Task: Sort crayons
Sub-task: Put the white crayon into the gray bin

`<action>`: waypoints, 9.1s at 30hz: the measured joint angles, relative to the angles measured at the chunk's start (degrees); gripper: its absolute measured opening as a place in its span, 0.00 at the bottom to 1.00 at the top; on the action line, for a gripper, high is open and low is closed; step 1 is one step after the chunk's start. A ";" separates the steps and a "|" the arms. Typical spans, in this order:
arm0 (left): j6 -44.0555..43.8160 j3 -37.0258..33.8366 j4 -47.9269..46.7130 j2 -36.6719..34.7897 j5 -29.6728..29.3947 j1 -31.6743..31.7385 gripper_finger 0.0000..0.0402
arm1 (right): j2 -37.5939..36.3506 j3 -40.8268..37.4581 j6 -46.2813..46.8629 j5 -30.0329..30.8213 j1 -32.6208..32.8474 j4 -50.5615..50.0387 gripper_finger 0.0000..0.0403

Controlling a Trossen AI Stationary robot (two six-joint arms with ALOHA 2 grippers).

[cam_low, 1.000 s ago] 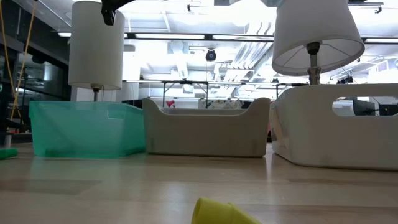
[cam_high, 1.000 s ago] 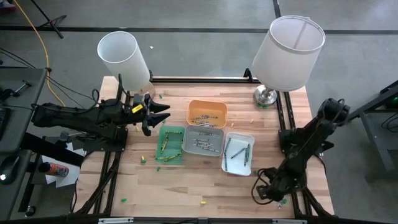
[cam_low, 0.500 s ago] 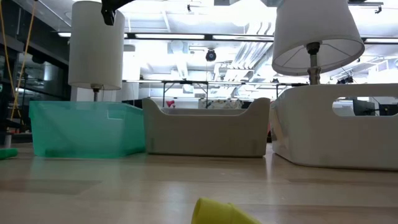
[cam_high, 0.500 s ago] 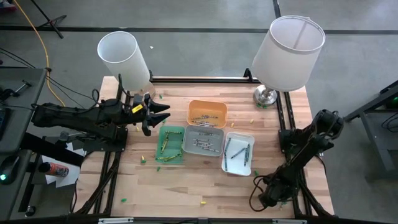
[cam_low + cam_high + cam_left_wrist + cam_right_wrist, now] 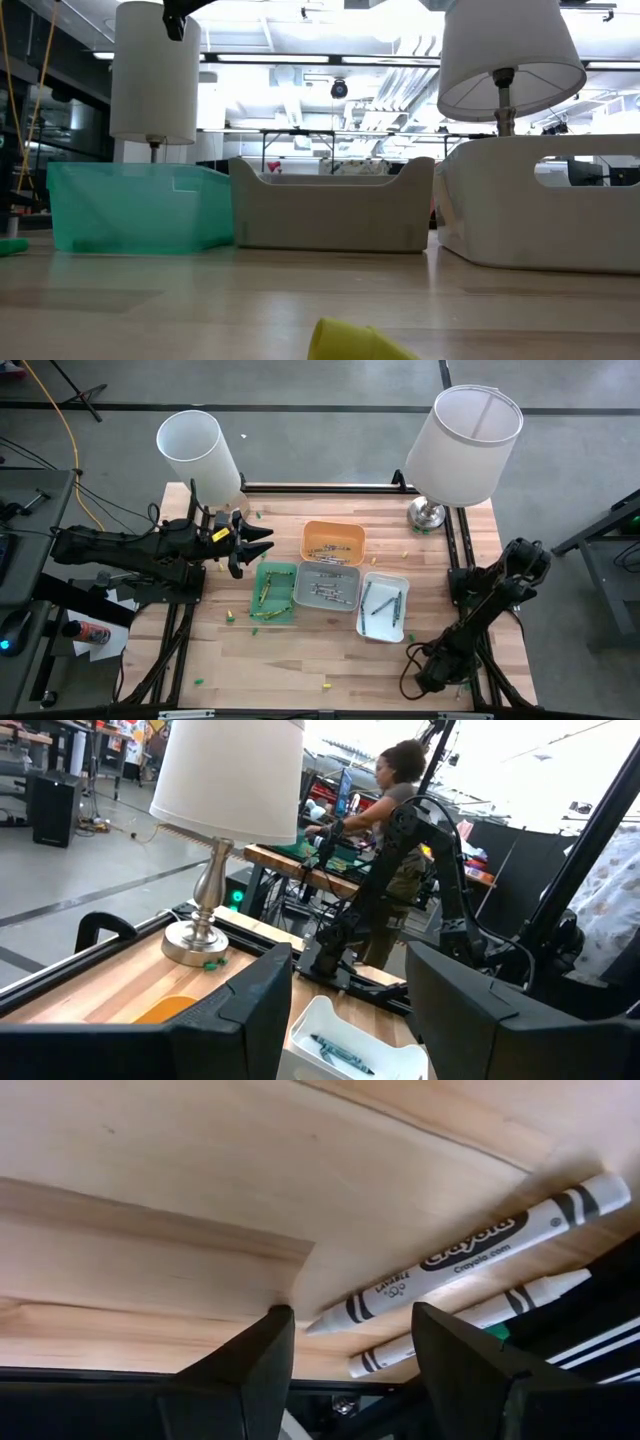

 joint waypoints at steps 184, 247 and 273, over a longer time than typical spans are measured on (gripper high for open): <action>6.47 0.04 9.95 -0.94 1.53 0.00 0.46 | 7.31 33.27 -116.25 35.75 -48.77 -7.30 0.00; 9.00 0.04 8.65 -1.07 1.31 0.02 0.46 | 10.67 38.69 -115.79 26.68 -52.46 -15.66 0.48; 9.07 0.04 6.69 -1.07 -0.65 0.02 0.46 | -34.23 7.39 -88.09 40.36 -43.38 -13.69 0.48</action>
